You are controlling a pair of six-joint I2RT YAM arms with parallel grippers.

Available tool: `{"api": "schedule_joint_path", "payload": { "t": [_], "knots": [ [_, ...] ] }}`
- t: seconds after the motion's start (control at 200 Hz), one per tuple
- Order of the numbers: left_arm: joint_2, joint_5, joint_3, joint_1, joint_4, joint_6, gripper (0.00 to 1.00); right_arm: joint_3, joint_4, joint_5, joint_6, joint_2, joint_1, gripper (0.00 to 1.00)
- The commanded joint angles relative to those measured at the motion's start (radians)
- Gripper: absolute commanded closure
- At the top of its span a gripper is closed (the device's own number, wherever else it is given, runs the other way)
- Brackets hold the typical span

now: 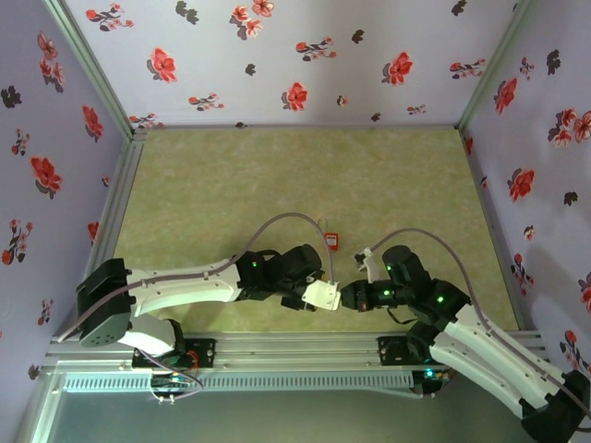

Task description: Unlock with the key

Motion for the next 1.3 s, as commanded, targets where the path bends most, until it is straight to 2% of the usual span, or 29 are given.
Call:
{"api": "schedule_joint_path", "payload": {
  "t": [0.0,0.265,0.505,0.57,0.64,0.785,0.915,0.97,1.06,1.135,1.2,1.295],
  "knots": [
    [0.006,0.053,0.074,-0.045,0.045,0.033,1.00,0.007,0.013,0.022,-0.036,0.028,0.003,1.00],
    [0.005,0.084,0.109,-0.066,0.048,0.031,1.00,0.017,0.028,0.033,-0.058,0.063,0.003,1.00],
    [-0.004,0.137,0.078,-0.091,0.156,-0.025,1.00,0.010,0.118,0.081,0.009,0.061,0.004,1.00],
    [0.002,0.089,0.060,-0.101,0.201,-0.037,1.00,0.001,0.162,0.108,0.071,0.054,0.002,1.00],
    [-0.006,-0.014,0.005,-0.105,0.313,-0.057,1.00,-0.019,0.234,0.131,0.177,0.039,-0.005,1.00],
    [-0.007,-0.197,-0.112,-0.105,0.533,-0.079,1.00,-0.106,0.488,0.155,0.539,-0.003,-0.041,1.00],
    [0.008,-0.253,-0.165,-0.105,0.608,-0.085,1.00,-0.186,0.679,0.172,0.807,-0.022,-0.084,1.00],
    [0.007,-0.255,-0.176,-0.105,0.615,-0.096,1.00,-0.175,0.643,0.168,0.808,-0.023,-0.088,1.00],
    [-0.001,-0.254,-0.177,-0.098,0.595,-0.126,1.00,-0.127,0.442,0.180,0.717,-0.046,-0.087,1.00],
    [-0.015,-0.236,-0.169,-0.088,0.551,-0.156,1.00,-0.094,0.286,0.204,0.636,-0.076,-0.092,0.80],
    [-0.030,-0.178,-0.150,-0.065,0.480,-0.193,1.00,-0.068,0.180,0.219,0.565,-0.123,-0.098,0.63],
    [-0.039,-0.075,-0.115,-0.026,0.378,-0.235,1.00,-0.041,0.061,0.248,0.479,-0.159,-0.104,0.52]
  ]
}}
